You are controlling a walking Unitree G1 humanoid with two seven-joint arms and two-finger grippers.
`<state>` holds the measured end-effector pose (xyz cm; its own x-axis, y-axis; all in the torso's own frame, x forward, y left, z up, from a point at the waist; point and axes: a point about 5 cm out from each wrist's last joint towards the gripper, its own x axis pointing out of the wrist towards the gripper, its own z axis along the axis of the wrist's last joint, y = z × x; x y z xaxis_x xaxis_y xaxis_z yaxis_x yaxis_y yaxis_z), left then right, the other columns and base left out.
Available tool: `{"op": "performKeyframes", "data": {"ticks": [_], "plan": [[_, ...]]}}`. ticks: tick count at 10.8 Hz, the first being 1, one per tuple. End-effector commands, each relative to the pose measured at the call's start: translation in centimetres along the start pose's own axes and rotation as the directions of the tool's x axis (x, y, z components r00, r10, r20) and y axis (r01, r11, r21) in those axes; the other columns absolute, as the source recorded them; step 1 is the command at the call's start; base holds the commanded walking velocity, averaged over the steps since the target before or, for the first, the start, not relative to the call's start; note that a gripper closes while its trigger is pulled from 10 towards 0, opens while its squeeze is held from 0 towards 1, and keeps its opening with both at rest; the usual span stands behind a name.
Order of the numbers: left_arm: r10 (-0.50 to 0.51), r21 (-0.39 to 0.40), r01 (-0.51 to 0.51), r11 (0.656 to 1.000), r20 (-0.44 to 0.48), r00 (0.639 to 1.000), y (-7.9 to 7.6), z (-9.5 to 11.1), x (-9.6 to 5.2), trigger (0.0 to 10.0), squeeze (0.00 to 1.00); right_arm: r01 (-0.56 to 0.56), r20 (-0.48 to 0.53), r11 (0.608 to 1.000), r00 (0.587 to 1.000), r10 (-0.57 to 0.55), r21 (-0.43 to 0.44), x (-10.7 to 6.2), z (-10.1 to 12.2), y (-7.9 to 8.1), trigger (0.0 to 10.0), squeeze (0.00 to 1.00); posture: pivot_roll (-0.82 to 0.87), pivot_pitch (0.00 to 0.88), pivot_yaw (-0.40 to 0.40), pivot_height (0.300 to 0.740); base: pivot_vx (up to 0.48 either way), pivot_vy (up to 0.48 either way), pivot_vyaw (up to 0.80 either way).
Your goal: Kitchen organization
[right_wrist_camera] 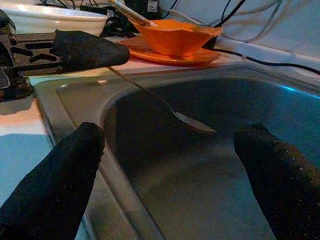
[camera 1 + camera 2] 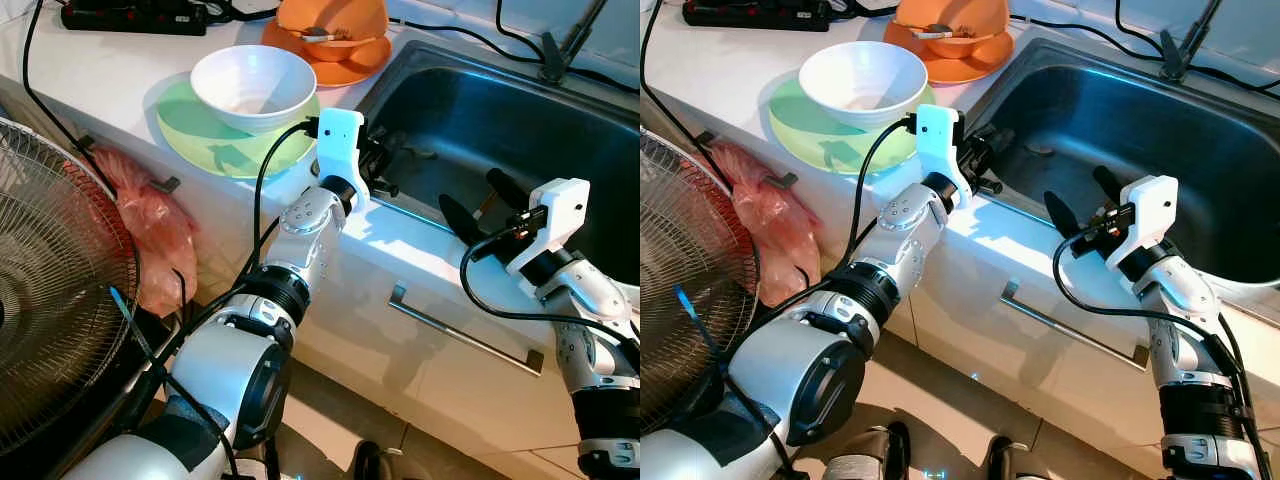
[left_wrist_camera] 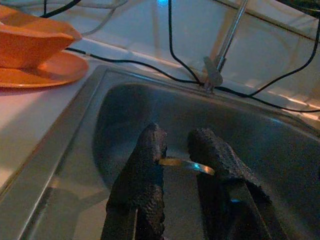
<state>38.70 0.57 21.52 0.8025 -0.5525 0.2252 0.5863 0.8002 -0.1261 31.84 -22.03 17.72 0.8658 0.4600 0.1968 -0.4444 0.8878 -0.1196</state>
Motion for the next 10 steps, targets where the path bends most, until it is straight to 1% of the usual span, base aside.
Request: {"op": "performKeyframes", "data": {"ticks": [1, 2, 3, 4, 5, 6, 7, 8, 9, 10], "plan": [[-0.058, -0.021, 0.058, 0.998, 0.01, 0.998, -2.7, 0.1, 0.9, 10.0, 0.91, 0.006, -0.021, 1.0, 1.0, -0.006, -0.005, -0.1, -0.2, -0.2, 10.0, 0.0, 0.0, 0.153, -0.032, 0.74, 0.0, 0.0, 0.0], [-0.058, -0.022, 0.058, 0.998, 0.01, 0.998, -2.8, 0.1, 0.9, 10.0, 0.91, 0.005, -0.032, 1.0, 0.999, -0.005, -0.002, -0.1, -0.4, -0.1, 10.0, 0.0, 0.0, 0.155, -0.033, 0.74, 0.0, 0.0, 0.0], [-0.06, -0.022, 0.06, 0.998, 0.011, 0.998, -2.8, 0.1, 1.0, 10.0, 0.88, 0.005, -0.036, 1.0, 0.999, -0.005, -0.001, -0.2, -0.5, -0.1, 10.0, 0.0, 0.0, 0.156, -0.034, 0.74, 0.0, 0.0, 0.0], [-0.061, -0.022, 0.061, 0.998, 0.012, 0.998, -2.8, 0.1, 1.0, 10.0, 1.0, 0.004, -0.036, 1.0, 0.999, -0.004, -0.002, -0.2, -0.5, -0.1, 10.0, 0.0, 0.0, 0.156, -0.034, 0.74, 0.0, 0.0, 0.0], [-0.06, -0.023, 0.06, 0.998, 0.014, 0.998, -2.8, 0.2, 1.0, 10.0, 0.99, 0.003, -0.034, 1.0, 0.999, -0.003, -0.004, -0.2, -0.4, -0.1, 10.0, 0.0, 0.0, 0.16, -0.036, 0.74, 0.0, 0.0, 0.0], [-0.061, -0.017, 0.061, 0.998, 0.018, 0.998, -2.9, 0.3, 1.0, 10.0, 0.0, 0.002, -0.032, 1.0, 0.999, -0.002, -0.005, -0.2, -0.4, -0.2, 10.0, 0.0, 0.0, 0.161, -0.035, 0.74, 0.0, 0.0, 0.0], [-0.067, 0.003, 0.067, 0.998, 0.032, 0.997, -3.0, 0.6, 1.1, 10.0, 0.0, 0.004, -0.03, 1.0, 1.0, -0.005, -0.006, -0.1, -0.3, -0.2, 10.0, 0.0, 0.01, 0.163, -0.033, 0.74, 0.0, 0.0, 0.0], [-0.085, 0.039, 0.082, 0.996, 0.074, 0.994, -3.2, 1.5, 1.3, 10.0, 0.0, 0.01, -0.024, 1.0, 1.0, -0.01, -0.006, -0.1, -0.3, -0.2, 10.0, 0.0, 0.01, 0.163, -0.032, 0.74, 0.0, 0.0, 0.0], [-0.113, 0.194, 0.082, 0.978, 0.153, 0.982, -3.5, 3.2, 1.4, 10.0, 0.0, 0.041, 0.004, 0.999, 0.999, -0.041, -0.004, 0.1, 0.0, -0.5, 10.0, 0.0, 0.02, 0.166, -0.029, 0.74, 0.0, 0.0, 0.0], [-0.127, 0.293, 0.059, 0.954, 0.219, 0.967, -3.6, 4.8, 1.3, 10.0, 0.0, 0.057, 0.031, 0.998, 0.998, -0.058, 0.014, 0.2, 0.3, -0.6, 10.0, 0.0, 0.03, 0.166, -0.028, 0.74, 0.0, 0.0, 0.0]]}}
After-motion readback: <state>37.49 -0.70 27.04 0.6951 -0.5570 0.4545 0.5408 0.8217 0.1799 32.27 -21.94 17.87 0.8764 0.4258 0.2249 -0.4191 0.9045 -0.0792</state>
